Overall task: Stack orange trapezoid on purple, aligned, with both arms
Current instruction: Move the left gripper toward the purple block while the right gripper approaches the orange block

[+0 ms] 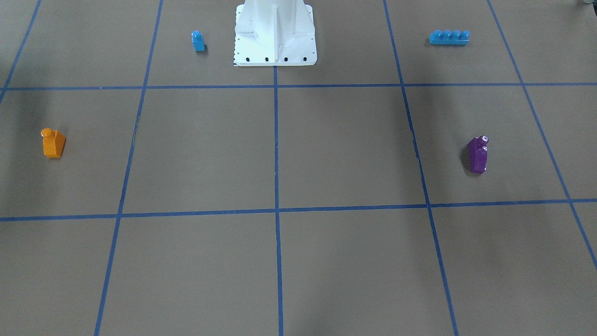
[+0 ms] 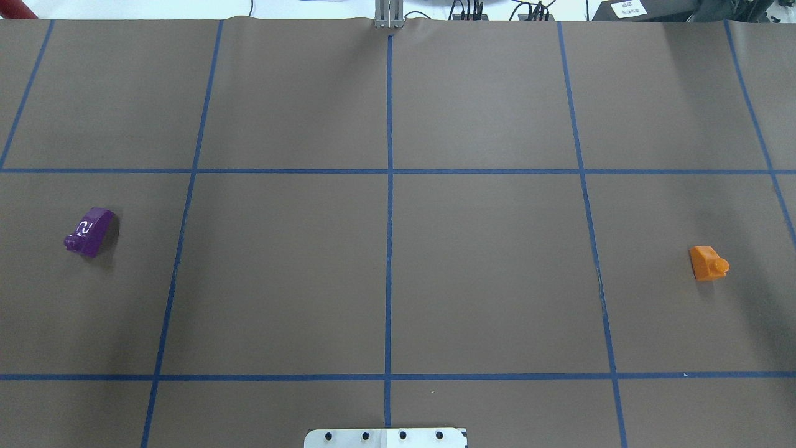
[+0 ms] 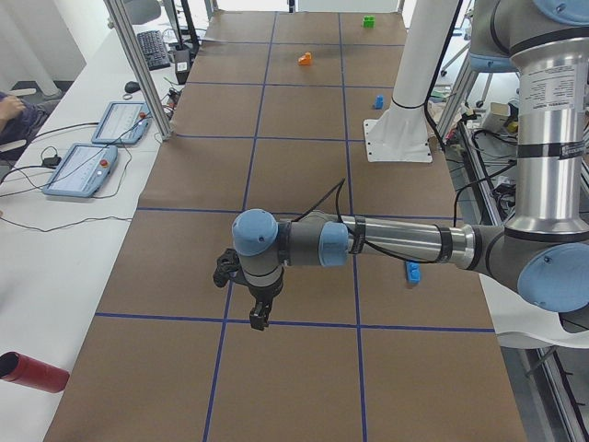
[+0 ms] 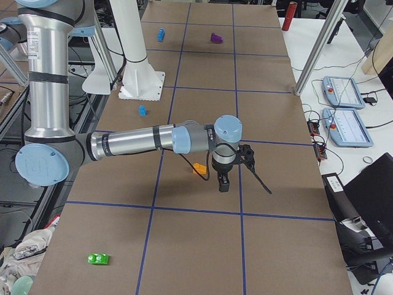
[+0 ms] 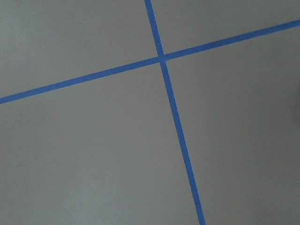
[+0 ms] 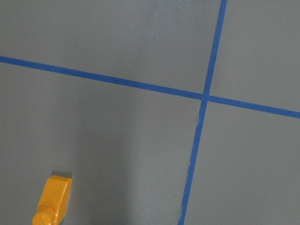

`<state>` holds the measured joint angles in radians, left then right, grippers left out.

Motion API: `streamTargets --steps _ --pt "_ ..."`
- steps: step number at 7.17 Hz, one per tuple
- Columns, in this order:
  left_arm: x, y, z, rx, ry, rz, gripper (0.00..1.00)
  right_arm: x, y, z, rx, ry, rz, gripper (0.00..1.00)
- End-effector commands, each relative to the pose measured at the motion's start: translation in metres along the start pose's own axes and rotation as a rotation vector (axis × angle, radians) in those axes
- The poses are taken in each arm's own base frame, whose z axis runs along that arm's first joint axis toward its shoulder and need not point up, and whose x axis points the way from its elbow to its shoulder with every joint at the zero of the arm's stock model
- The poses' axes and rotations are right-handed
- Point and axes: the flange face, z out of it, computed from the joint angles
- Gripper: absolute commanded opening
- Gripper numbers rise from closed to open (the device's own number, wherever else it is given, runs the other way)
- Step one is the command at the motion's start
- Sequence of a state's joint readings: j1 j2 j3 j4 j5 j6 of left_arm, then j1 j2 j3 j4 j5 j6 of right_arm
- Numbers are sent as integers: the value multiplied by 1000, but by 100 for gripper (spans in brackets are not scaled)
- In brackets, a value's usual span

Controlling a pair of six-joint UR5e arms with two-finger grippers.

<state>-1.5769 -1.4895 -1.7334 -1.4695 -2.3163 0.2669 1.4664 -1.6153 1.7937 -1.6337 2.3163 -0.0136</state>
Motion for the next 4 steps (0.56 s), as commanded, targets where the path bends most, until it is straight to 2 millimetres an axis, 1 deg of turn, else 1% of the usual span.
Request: streamTargets --steps 1,2,3,4 --pt "1 -1 -2 4 -1 4 100 0 0 0 1 0 1 100" --pt "4 -2 -6 12 -3 9 100 -1 -1 -1 3 0 -3 100" --pt "15 -4 -19 34 -19 33 100 -2 -4 -3 6 0 -6 100" --pt "20 -7 -25 48 -24 46 100 -5 -7 -5 12 0 -10 100"
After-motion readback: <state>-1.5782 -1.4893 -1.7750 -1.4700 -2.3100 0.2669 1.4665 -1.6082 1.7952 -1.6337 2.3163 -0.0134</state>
